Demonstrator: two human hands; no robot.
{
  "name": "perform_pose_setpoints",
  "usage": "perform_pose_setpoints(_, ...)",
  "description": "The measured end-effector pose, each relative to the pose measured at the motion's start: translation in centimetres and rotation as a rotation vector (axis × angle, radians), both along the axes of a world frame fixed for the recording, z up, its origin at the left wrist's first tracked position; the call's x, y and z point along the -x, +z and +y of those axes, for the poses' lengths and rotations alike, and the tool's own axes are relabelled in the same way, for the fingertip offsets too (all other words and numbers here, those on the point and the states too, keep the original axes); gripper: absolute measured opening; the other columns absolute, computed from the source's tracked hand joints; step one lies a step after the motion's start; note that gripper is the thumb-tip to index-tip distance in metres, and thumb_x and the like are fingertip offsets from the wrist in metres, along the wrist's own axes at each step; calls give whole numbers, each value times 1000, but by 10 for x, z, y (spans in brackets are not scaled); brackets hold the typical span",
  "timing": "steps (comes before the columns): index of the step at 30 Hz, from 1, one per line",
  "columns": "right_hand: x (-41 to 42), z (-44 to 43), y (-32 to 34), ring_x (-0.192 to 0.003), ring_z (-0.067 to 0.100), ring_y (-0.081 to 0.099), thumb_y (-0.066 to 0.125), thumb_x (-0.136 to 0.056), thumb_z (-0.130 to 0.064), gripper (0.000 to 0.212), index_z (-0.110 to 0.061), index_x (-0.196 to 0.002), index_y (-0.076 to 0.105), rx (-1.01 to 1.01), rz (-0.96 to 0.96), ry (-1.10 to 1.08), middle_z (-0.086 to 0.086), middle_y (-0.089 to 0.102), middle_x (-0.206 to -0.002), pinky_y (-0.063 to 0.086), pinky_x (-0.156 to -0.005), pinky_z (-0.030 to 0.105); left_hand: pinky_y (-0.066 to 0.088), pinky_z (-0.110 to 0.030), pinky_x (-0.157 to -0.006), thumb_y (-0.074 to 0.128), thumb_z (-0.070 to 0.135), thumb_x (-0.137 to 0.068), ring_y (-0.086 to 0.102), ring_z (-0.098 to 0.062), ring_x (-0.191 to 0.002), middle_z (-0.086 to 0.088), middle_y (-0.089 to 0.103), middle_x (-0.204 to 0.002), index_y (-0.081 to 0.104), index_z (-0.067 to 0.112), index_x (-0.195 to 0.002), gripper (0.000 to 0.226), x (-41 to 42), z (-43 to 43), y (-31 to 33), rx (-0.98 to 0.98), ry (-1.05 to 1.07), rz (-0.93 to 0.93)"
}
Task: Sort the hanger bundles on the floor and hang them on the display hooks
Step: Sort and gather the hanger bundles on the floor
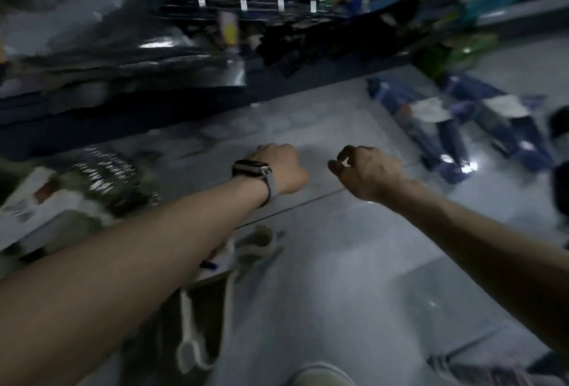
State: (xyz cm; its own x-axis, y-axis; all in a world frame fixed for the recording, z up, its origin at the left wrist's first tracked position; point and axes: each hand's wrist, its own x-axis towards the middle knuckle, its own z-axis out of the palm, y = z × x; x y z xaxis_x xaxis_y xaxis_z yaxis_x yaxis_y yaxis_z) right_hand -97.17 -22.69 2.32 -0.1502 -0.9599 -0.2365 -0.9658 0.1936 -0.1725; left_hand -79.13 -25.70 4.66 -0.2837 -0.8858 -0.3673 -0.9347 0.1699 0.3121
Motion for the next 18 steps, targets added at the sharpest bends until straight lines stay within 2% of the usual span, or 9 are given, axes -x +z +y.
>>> perform_pose_setpoints(3,60,21,-6,-120,36,61,41,-103,-59,53,-22,-134,61,-29,10,-111,14,64,-134,50,-90,41,52,-38,-69,52,28,-87,61,-35,-85,-18,65,-108,58,14,-87,15,51,-8,-14,-20,-80,-34)
perform_pose_setpoints(5,91,37,-11,-121,36,61,40,-104,-58,53,-21,-135,61,-58,18,-193,14,63,-136,52,-92,43,53,-36,-78,53,34,-90,60,-33,-93,-14,63,-115,58,16,-100,22,81,-11,-25,-33,-123,-47)
perform_pose_setpoints(8,129,57,-22,-122,35,60,42,-103,-55,49,-21,-133,61,-79,41,-293,13,62,-138,49,-92,40,55,-44,-94,53,40,-91,60,-36,-110,-15,59,-129,55,15,-129,45,125,-10,-45,-49,-177,-24)
perform_pose_setpoints(10,148,67,-29,-115,33,61,45,-103,-50,44,-20,-131,61,-98,35,-334,12,63,-135,45,-84,36,55,-46,-94,52,38,-90,60,-37,-112,-15,58,-131,50,16,-138,53,150,-5,-53,-54,-219,-25)
perform_pose_setpoints(12,162,74,-35,-99,29,58,47,-102,-47,40,-20,-130,60,-111,20,-357,10,64,-128,41,-76,34,54,-47,-96,50,37,-87,59,-37,-117,-14,55,-135,48,19,-143,59,170,0,-54,-44,-283,-35)
perform_pose_setpoints(16,181,69,-37,-88,23,57,46,-103,-44,35,-21,-126,60,-105,50,-377,5,61,-110,41,-61,30,53,-46,-97,49,39,-80,58,-35,-121,-10,54,-138,47,23,-143,65,189,4,-49,-10,-386,-6)
perform_pose_setpoints(18,189,58,-36,-85,20,60,46,-103,-43,34,-20,-124,61,-76,48,-389,4,62,-107,49,-62,30,53,-44,-94,51,37,-85,57,-35,-119,-10,52,-137,43,24,-145,62,187,-1,-49,16,-430,-4)
